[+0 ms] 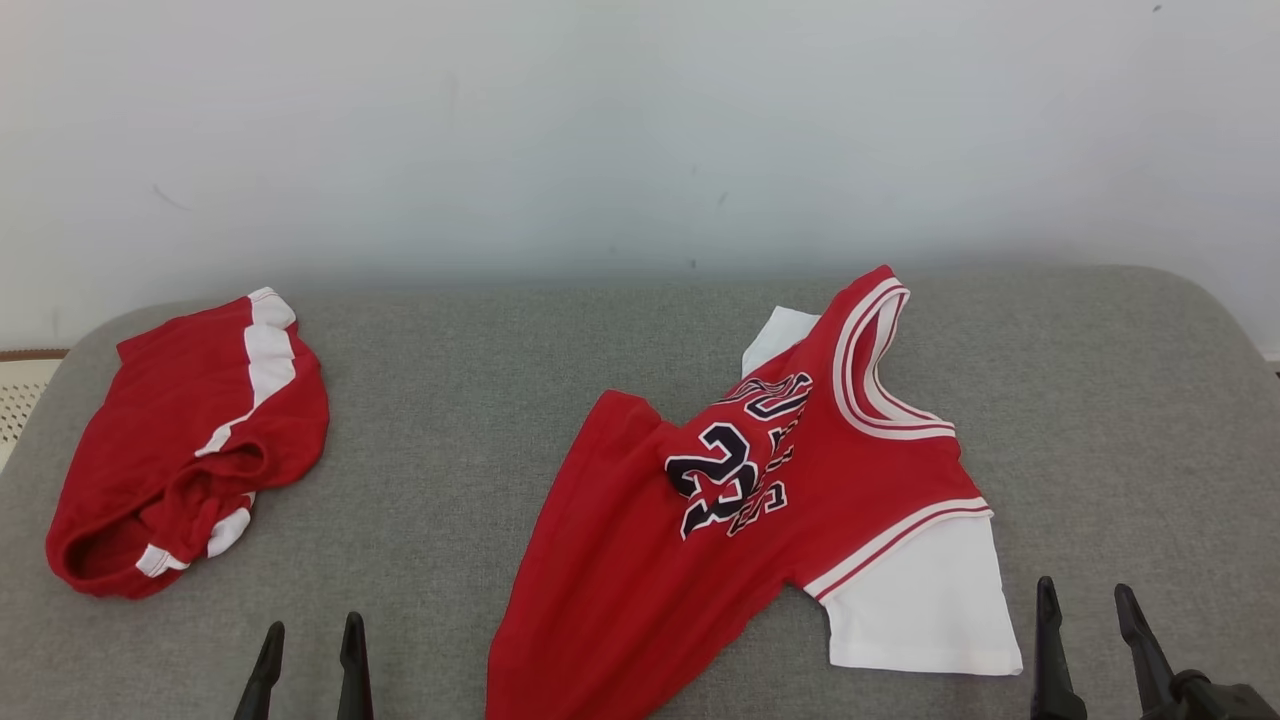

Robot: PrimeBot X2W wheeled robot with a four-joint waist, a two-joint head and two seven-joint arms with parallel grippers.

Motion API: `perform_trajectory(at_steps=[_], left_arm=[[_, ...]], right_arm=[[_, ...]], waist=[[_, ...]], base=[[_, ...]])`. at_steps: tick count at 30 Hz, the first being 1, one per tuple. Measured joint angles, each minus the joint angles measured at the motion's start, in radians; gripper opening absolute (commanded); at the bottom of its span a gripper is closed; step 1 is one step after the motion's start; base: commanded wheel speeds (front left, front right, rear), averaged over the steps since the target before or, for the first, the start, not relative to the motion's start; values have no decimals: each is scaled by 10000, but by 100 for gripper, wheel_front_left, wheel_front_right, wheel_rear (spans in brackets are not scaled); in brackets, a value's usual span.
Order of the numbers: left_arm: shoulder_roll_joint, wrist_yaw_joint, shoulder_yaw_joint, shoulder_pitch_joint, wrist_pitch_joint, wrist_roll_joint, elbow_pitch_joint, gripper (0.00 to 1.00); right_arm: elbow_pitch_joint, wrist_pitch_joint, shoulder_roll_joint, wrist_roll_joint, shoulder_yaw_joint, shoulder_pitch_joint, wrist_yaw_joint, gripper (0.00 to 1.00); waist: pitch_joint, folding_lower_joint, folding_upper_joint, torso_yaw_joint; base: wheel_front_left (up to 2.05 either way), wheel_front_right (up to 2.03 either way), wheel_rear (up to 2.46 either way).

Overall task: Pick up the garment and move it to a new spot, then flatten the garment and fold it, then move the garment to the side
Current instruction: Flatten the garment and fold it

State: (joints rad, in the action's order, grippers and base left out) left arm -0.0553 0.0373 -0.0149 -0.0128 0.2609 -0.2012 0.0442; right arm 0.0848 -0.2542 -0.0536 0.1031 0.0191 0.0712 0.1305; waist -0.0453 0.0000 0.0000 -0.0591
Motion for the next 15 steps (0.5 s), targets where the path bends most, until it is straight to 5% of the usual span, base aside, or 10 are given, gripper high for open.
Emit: perform_trajectory(at_steps=[15], left_arm=[[23, -6, -144, -93, 0, -2, 100, 100]], right_arm=[[0, 77, 13, -65, -117, 31, 0, 100]], waist=[[-123, 0, 0, 43]], base=[[0, 0, 0]])
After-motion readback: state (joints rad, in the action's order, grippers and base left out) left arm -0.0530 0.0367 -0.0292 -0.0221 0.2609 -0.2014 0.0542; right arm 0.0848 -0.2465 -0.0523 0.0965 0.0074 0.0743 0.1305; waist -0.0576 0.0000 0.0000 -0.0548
